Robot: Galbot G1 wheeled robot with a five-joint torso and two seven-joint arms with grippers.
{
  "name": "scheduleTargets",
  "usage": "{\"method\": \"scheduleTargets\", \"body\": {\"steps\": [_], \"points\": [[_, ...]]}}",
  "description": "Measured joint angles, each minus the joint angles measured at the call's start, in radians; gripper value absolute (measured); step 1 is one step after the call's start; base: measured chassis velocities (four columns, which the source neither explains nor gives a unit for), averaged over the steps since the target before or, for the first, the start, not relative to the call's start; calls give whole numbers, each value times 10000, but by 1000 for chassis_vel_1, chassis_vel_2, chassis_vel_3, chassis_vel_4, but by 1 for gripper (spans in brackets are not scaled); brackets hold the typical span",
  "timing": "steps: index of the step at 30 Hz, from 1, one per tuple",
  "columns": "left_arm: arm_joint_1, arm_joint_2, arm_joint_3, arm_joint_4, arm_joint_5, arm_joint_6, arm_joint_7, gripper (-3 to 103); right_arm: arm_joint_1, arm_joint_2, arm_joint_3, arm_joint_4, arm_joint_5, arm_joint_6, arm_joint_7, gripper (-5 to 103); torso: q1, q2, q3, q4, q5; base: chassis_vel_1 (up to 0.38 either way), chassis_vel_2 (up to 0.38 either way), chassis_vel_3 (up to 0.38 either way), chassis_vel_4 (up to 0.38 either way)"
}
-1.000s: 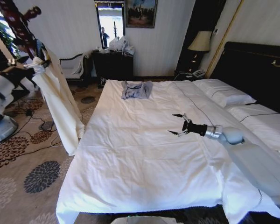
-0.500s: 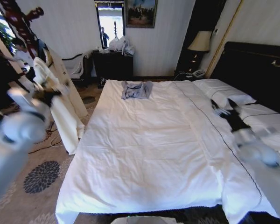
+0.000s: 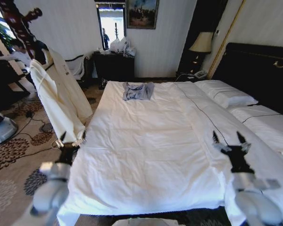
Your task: Pick up the clothes from the bed and hang them on the clothes hanger.
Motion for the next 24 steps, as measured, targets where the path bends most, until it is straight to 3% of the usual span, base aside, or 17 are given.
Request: {"method": "scheduleTargets", "body": {"steps": [3,24], "points": [[126,-423,171,-227,241,-43,225,100,-124,285,-273,161,-265,52,-151,100,1,-1,1,-1,2,0,0,0,0],[6,-320,200,-195,133,8,221,100,-54,198,-320,94,-223,55,-230,100,4,-2,3,-1,0,0,0,0,0]]}}
